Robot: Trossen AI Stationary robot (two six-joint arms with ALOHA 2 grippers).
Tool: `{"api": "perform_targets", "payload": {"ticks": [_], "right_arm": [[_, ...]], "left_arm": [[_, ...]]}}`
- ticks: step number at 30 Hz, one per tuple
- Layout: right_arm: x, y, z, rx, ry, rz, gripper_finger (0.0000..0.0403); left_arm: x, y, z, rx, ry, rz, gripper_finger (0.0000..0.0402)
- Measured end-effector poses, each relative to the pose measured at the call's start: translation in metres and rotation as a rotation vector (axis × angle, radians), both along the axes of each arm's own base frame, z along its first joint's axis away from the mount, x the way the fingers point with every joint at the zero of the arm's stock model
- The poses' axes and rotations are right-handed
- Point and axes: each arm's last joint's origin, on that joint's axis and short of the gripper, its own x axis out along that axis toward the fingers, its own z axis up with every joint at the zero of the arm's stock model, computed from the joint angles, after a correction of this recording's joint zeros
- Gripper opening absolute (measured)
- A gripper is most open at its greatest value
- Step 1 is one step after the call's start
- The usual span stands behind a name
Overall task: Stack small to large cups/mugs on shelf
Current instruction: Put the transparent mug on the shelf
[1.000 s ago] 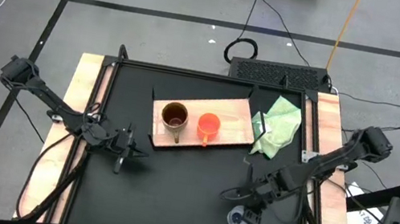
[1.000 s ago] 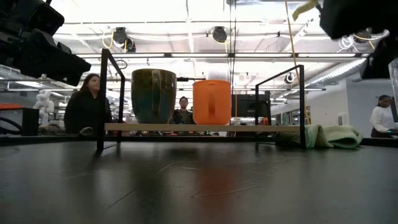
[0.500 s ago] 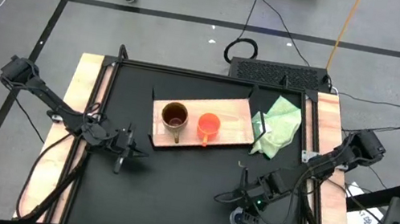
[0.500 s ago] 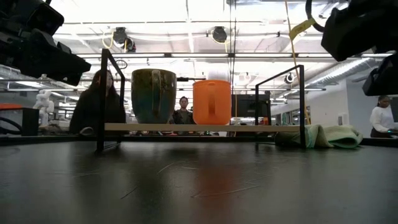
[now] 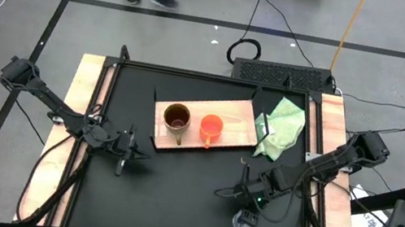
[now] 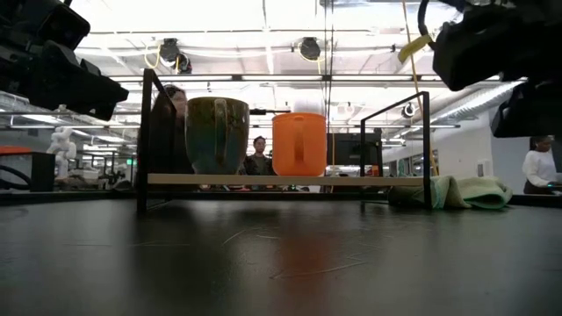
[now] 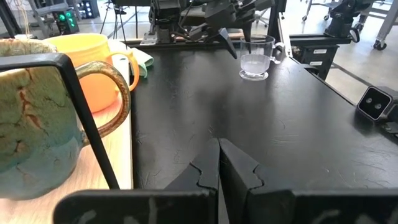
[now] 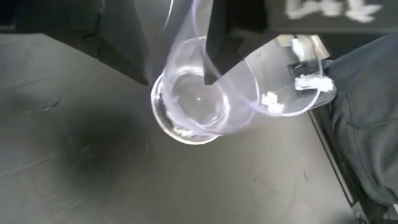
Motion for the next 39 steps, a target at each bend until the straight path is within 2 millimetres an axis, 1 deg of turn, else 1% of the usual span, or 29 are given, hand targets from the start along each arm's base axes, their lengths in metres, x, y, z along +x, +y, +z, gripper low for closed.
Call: {"api": "perform_targets", "payload": {"ticks": [3, 8, 9, 14, 16, 20, 25, 32, 39], "right_arm": [[0.0, -0.001, 0.0, -0.006, -0.004, 0.016, 0.0113], [-0.001, -0.001, 0.0, 0.003, -0.012, 0.063, 0.0022], [-0.001, -0.001, 0.0, 0.002, -0.016, 0.07, 0.0012], [0.0, -0.001, 0.0, -0.009, -0.046, 0.118, 0.0003], [0.001, -0.001, 0.003, -0.04, -0.079, 0.151, 0.0003], [0.006, 0.002, 0.017, -0.14, -0.147, 0.246, 0.0002], [0.01, 0.005, 0.042, -0.261, -0.213, 0.389, 0.0001], [0.012, 0.003, 0.062, -0.329, -0.261, 0.579, 0.0001], [0.02, -0.004, 0.081, -0.361, -0.332, 0.687, 0.0]], "left_arm": [[0.0, 0.0, 0.0, 0.004, 0.0, 0.0, 0.001], [0.0, 0.0, 0.0, 0.004, 0.0, -0.001, 0.001], [0.0, 0.0, 0.0, 0.004, 0.0, -0.001, 0.001], [0.0, 0.0, 0.0, 0.004, 0.0, -0.001, 0.001], [0.0, 0.0, 0.0, 0.004, 0.0, -0.001, 0.001], [0.0, 0.0, 0.0, 0.004, 0.0, -0.001, 0.001], [0.0, 0.0, 0.0, 0.004, 0.0, -0.001, 0.001], [0.0, 0.0, 0.0, 0.007, 0.0, 0.001, 0.001], [0.0, 0.0, 0.0, 0.015, -0.001, 0.0, 0.001]]}}
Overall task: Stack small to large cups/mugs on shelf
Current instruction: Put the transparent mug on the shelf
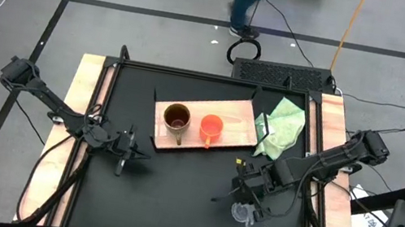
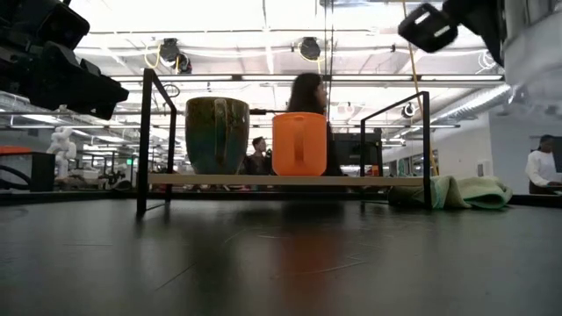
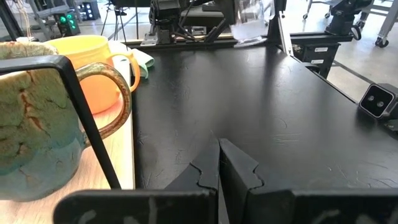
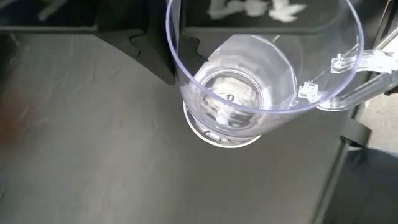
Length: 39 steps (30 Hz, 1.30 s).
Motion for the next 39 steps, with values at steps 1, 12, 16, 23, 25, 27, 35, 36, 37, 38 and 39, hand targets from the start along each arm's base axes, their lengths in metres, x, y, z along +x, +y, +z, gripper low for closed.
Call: {"api": "perform_targets", "payload": {"ticks": [1, 12, 16, 23, 25, 27, 35, 36, 37, 38, 39], "right_arm": [[0.002, -0.001, 0.002, 0.0, -0.011, 0.007, 0.0], [0.014, -0.029, 0.01, -0.083, -0.064, 0.021, 0.0], [0.018, -0.041, 0.01, -0.097, -0.071, 0.017, 0.0], [0.025, -0.07, 0.017, -0.106, -0.065, -0.073, 0.0], [0.027, -0.077, 0.023, -0.111, -0.085, -0.069, 0.0], [0.03, -0.084, 0.03, -0.136, -0.108, -0.067, 0.0], [0.032, -0.11, 0.053, -0.191, -0.134, -0.088, 0.0], [0.031, -0.114, 0.055, -0.193, -0.131, -0.099, 0.0], [0.031, -0.118, 0.057, -0.203, -0.126, -0.117, 0.0], [0.029, -0.121, 0.059, -0.213, -0.113, -0.141, 0.0], [0.028, -0.125, 0.06, -0.22, -0.095, -0.164, 0.0]], "left_arm": [[0.0, 0.0, 0.0, 0.0, 0.0, 0.0, 0.001], [0.0, 0.0, 0.0, 0.0, 0.0, 0.001, 0.001], [0.0, 0.0, -0.001, 0.004, 0.008, 0.001, 0.001], [0.0, 0.0, -0.001, 0.006, 0.014, 0.001, 0.001], [0.0, 0.0, -0.001, 0.006, 0.014, 0.001, 0.001], [0.0, 0.0, -0.001, 0.006, 0.014, 0.001, 0.001], [0.0, 0.0, -0.002, 0.005, 0.015, 0.002, 0.001], [0.0, 0.0, -0.002, 0.005, 0.016, 0.002, 0.001], [0.0, 0.0, -0.002, 0.005, 0.016, 0.001, 0.001], [0.0, 0.0, -0.002, 0.007, 0.019, 0.002, 0.001], [0.0, 0.0, -0.002, 0.008, 0.021, 0.002, 0.001]]}}
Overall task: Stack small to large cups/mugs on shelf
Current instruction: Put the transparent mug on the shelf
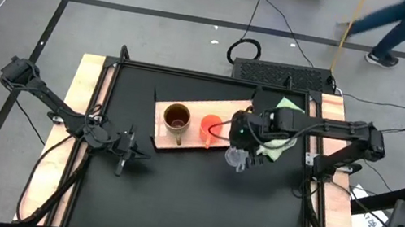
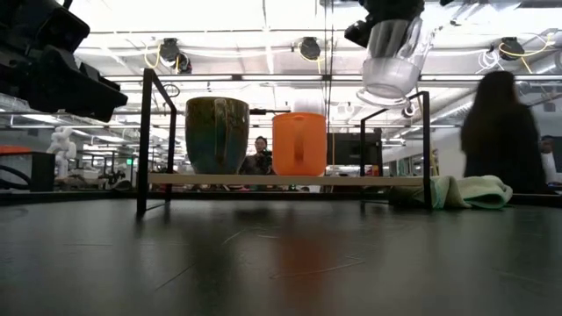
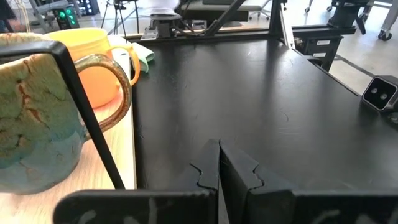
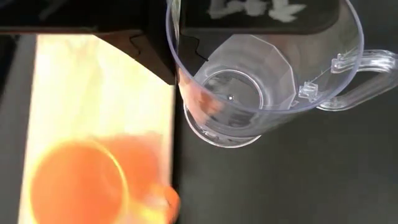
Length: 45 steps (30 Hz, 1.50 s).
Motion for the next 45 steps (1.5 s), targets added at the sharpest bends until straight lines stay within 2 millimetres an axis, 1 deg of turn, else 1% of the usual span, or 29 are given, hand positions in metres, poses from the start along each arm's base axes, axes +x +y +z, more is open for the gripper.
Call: {"api": "perform_targets", "payload": {"ticks": [5, 12, 15, 18, 25, 29, 31, 35, 37, 40, 45], "right_arm": [[-0.006, -0.014, 0.003, -0.033, 0.065, -0.077, 0.0], [-0.006, -0.024, 0.002, -0.067, 0.074, -0.005, 0.0], [-0.002, -0.033, -0.002, -0.109, 0.086, 0.009, 0.0], [0.005, -0.048, -0.008, -0.172, 0.087, 0.001, 0.0], [0.015, -0.079, -0.028, -0.182, 0.16, 0.013, 0.0], [0.019, -0.091, -0.037, -0.188, 0.179, 0.036, 0.0], [0.02, -0.095, -0.037, -0.191, 0.172, 0.035, 0.0], [0.021, -0.102, -0.036, -0.2, 0.143, 0.03, 0.0], [0.021, -0.103, -0.036, -0.158, 0.12, 0.026, 0.0], [0.021, -0.101, -0.036, -0.088, 0.099, 0.042, 0.0], [0.019, -0.1, -0.037, -0.074, 0.116, 0.06, 0.0]], "left_arm": [[0.0, 0.0, 0.0, 0.022, -0.001, -0.005, 0.001], [0.0, 0.0, 0.0, 0.043, -0.006, -0.009, 0.001], [0.0, 0.0, 0.0, 0.043, -0.006, -0.009, 0.001], [0.0, 0.0, 0.0, 0.042, -0.006, -0.008, 0.001], [0.0, 0.0, 0.0, 0.036, -0.005, -0.007, 0.001], [0.0, 0.0, -0.001, 0.043, 0.006, -0.008, 0.001], [-0.001, 0.0, -0.002, 0.049, 0.018, -0.008, 0.001], [-0.001, 0.0, -0.003, 0.054, 0.023, -0.009, 0.001], [-0.001, 0.0, -0.003, 0.054, 0.022, -0.009, 0.001], [-0.001, 0.001, -0.004, 0.058, 0.03, -0.009, 0.001], [-0.001, 0.001, -0.004, 0.066, 0.034, -0.01, 0.001]]}}
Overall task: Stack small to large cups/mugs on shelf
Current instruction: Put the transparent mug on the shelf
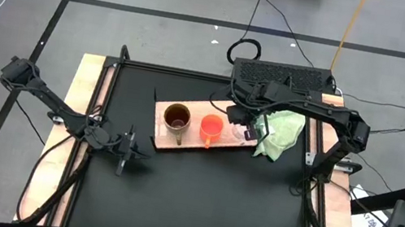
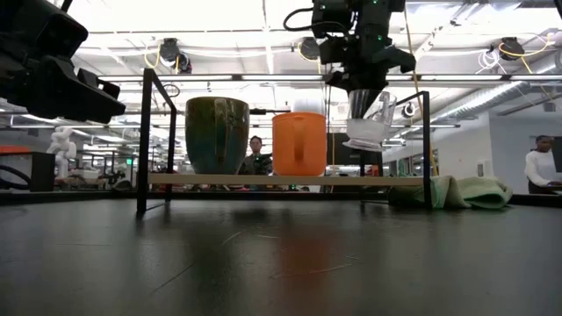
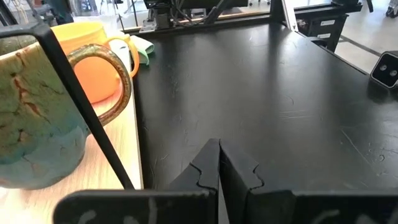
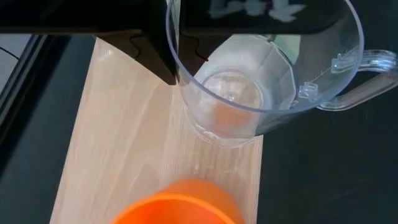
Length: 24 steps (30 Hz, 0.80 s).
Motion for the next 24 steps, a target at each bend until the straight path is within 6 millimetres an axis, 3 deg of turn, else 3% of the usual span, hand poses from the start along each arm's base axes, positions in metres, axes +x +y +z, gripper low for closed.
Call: {"api": "perform_targets", "payload": {"ticks": [9, 24], "right_arm": [[0.007, -0.002, 0.002, -0.023, -0.079, -0.018, 0.0], [0.01, 0.0, -0.004, 0.019, -0.057, -0.143, 0.0]], "left_arm": [[0.0, 0.0, 0.0, 0.0, 0.0, 0.0, 0.001], [0.0, 0.0, 0.0, -0.002, 0.001, 0.0, 0.001]]}}
